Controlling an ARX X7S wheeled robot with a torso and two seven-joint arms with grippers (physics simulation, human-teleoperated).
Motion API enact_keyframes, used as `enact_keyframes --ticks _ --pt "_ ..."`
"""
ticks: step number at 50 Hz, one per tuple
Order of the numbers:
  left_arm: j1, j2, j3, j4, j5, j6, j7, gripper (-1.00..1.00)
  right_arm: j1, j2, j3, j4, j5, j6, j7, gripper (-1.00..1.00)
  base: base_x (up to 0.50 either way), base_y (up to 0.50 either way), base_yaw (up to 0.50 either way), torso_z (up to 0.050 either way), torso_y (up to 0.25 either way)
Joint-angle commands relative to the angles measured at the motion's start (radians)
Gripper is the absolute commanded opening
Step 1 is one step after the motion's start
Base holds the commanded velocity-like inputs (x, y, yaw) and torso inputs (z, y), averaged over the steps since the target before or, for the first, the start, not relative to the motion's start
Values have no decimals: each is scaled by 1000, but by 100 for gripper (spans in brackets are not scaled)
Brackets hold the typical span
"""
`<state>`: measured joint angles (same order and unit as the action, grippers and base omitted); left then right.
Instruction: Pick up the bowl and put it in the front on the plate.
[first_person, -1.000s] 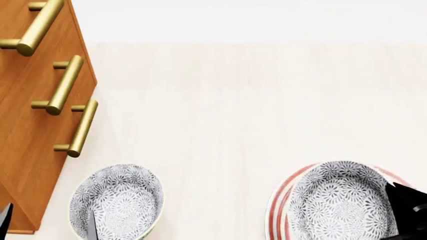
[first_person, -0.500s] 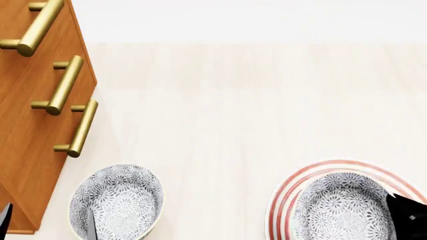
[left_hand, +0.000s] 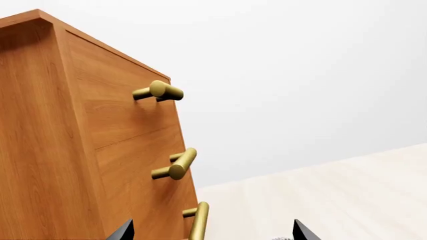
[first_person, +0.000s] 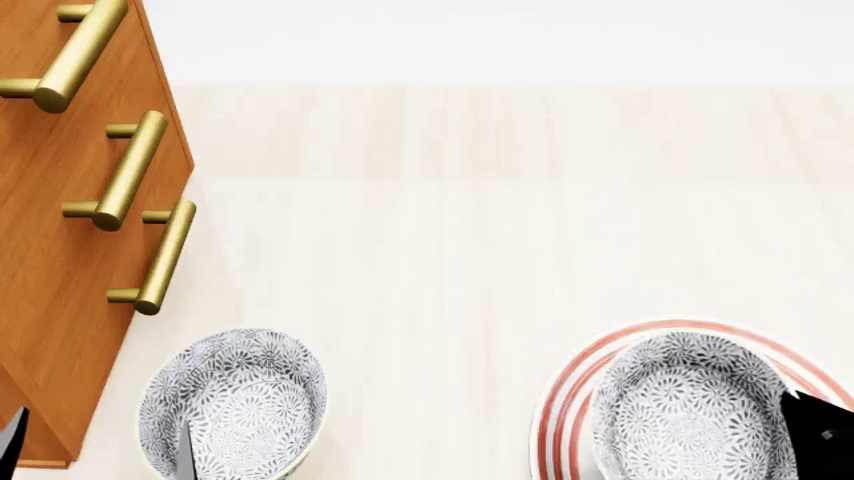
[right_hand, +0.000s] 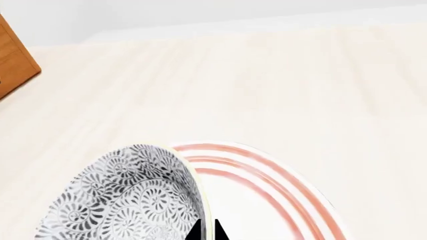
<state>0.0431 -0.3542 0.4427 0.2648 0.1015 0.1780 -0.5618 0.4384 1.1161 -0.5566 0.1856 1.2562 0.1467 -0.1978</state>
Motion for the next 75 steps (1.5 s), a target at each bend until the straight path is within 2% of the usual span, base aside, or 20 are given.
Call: enact_keyframes --ticks 1,9,10,38,42,45,54,55,60,61,63,65,75 --pt "-1 7 -6 -4 7 2 8 100 7 -25 4 34 -38 -2 -11 -100 0 0 0 0 0" --pt "-4 6 -3 -7 5 2 7 100 18 -30 -7 81 -81 -4 -1 -100 0 0 0 0 0" --pt "-3 6 -4 -5 5 0 7 100 19 -30 -12 88 -105 -11 10 100 0 0 0 0 0" --pt "-5 1 2 -5 -3 1 2 100 32 66 54 144 -82 -23 53 100 0 0 0 0 0" --pt "-6 1 1 -4 -6 -1 0 100 -39 107 106 101 -19 -109 25 100 0 0 0 0 0" --pt "-7 1 0 -2 -7 -2 -1 100 -189 160 177 11 75 -273 -38 100 0 0 0 0 0" --pt "-7 -4 -10 10 -3 -3 -13 100 -448 165 340 -122 214 -610 -168 100 0 0 0 0 0" --pt "-7 -8 -18 20 -2 -4 -17 100 -505 169 385 -186 205 -697 -187 100 0 0 0 0 0" --pt "-9 -20 -49 58 -3 -15 -34 100 -667 206 516 -326 293 -813 -274 100 0 0 0 0 0" --pt "-10 -26 -68 76 -7 -21 -43 100 -771 205 606 -393 286 -873 -306 100 0 0 0 0 0" --pt "-12 -32 -83 92 -7 -31 -50 100 -864 192 691 -466 259 -916 -334 100 0 0 0 0 0" --pt "-12 -34 -91 96 -9 -30 -55 100 -878 170 683 -498 164 -938 -338 100 0 0 0 0 0" --pt "3 -47 -120 136 -3 -27 -79 100 -783 38 540 -538 6 -936 -396 100 0 0 0 0 0"
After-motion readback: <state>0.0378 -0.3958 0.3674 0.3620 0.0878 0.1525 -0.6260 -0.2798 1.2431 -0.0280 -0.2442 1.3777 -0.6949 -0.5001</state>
